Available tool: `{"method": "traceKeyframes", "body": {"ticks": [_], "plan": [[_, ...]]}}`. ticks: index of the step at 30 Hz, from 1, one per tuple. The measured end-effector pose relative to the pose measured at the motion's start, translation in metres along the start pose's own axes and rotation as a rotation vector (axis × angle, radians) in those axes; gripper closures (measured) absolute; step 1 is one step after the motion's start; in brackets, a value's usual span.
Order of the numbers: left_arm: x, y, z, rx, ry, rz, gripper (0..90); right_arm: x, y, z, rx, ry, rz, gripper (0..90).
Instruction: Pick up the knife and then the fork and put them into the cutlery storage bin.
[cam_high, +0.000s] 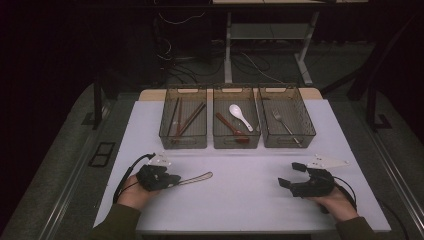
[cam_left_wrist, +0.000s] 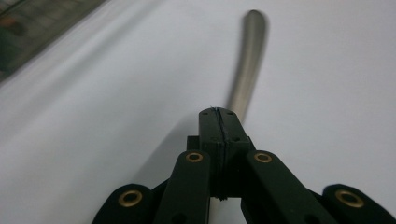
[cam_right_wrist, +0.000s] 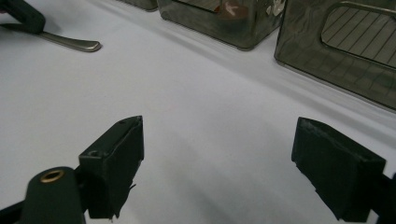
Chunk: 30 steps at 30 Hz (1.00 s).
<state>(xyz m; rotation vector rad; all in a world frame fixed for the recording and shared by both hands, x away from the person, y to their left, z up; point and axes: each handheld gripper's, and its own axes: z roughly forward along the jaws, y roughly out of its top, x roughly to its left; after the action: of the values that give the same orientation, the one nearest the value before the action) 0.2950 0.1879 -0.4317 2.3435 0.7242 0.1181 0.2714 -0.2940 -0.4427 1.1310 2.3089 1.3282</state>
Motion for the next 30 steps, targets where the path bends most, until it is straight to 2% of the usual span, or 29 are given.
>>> {"method": "traceKeyframes", "body": {"ticks": [3, 7, 8, 10, 11, 15, 18, 20, 22, 25, 27, 30], "plan": [[-0.005, -0.004, 0.000, -0.002, 0.008, 0.017, 89.0, 0.000, 0.000, 0.000, 0.003, 0.002, -0.001, 16.4], [-0.004, -0.002, -0.002, -0.066, 0.014, 0.022, 88.5, 0.000, 0.000, 0.001, 0.002, 0.002, -0.002, 16.4], [-0.002, 0.000, -0.002, -0.086, 0.006, 0.038, 85.5, 0.000, 0.000, 0.001, 0.001, 0.002, -0.002, 16.4], [0.001, 0.003, 0.001, -0.108, 0.000, 0.047, 79.3, 0.000, 0.000, 0.001, 0.002, 0.002, -0.002, 16.4], [0.002, 0.004, 0.003, -0.104, 0.000, 0.057, 76.9, 0.000, 0.000, 0.001, 0.002, 0.002, -0.003, 16.4], [0.005, 0.006, 0.014, -0.077, -0.047, 0.077, 70.6, 0.000, 0.000, 0.001, 0.004, 0.002, -0.003, 16.4], [0.004, 0.005, 0.019, -0.049, -0.067, 0.107, 70.9, -0.001, 0.000, 0.000, 0.003, 0.000, -0.002, 16.4], [0.002, 0.005, 0.019, -0.045, -0.061, 0.118, 73.1, -0.001, 0.000, 0.000, 0.002, -0.001, -0.004, 16.4], [0.001, 0.004, 0.019, -0.041, -0.098, 0.121, 77.2, -0.001, -0.001, 0.000, 0.002, -0.002, -0.004, 16.4], [-0.002, 0.005, 0.019, -0.035, -0.088, 0.150, 77.8, -0.001, 0.000, 0.000, 0.002, -0.001, -0.006, 16.4], [-0.003, 0.004, 0.020, -0.039, -0.102, 0.141, 73.7, -0.001, 0.000, 0.000, 0.004, 0.000, -0.006, 16.4], [-0.006, 0.004, 0.020, -0.038, -0.077, 0.162, 72.9, -0.001, 0.000, 0.001, 0.006, 0.001, -0.008, 16.4]]}}
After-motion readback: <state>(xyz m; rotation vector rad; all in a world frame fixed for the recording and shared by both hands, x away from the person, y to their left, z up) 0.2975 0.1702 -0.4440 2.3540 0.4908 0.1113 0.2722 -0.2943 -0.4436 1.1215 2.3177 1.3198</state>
